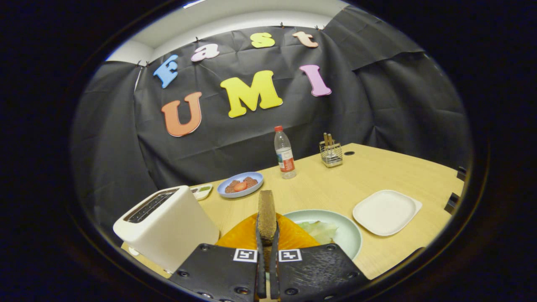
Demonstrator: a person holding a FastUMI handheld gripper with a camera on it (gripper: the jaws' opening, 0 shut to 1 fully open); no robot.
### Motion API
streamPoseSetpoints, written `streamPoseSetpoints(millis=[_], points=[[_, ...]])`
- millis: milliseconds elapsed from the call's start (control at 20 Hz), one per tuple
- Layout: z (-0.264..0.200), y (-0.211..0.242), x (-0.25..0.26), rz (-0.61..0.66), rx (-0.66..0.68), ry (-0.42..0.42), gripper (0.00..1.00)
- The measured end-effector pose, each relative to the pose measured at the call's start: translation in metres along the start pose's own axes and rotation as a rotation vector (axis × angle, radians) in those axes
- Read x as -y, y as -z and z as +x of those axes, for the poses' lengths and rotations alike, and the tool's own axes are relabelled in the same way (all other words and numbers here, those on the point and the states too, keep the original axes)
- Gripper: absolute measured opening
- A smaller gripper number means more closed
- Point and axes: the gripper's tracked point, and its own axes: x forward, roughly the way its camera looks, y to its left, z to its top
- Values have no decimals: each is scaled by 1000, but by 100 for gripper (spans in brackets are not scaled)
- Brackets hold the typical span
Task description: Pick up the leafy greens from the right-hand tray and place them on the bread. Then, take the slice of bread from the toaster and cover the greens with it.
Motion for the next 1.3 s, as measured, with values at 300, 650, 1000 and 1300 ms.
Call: streamPoseSetpoints(millis=[300, 650, 1000, 1300], points=[[0, 5, 18, -64, -48, 38, 29], [6, 19, 46, -98, -153, 65, 55], [2, 30, 77, -140, -263, 96, 96], [-27, -6, 92, -163, -156, 72, 96]])
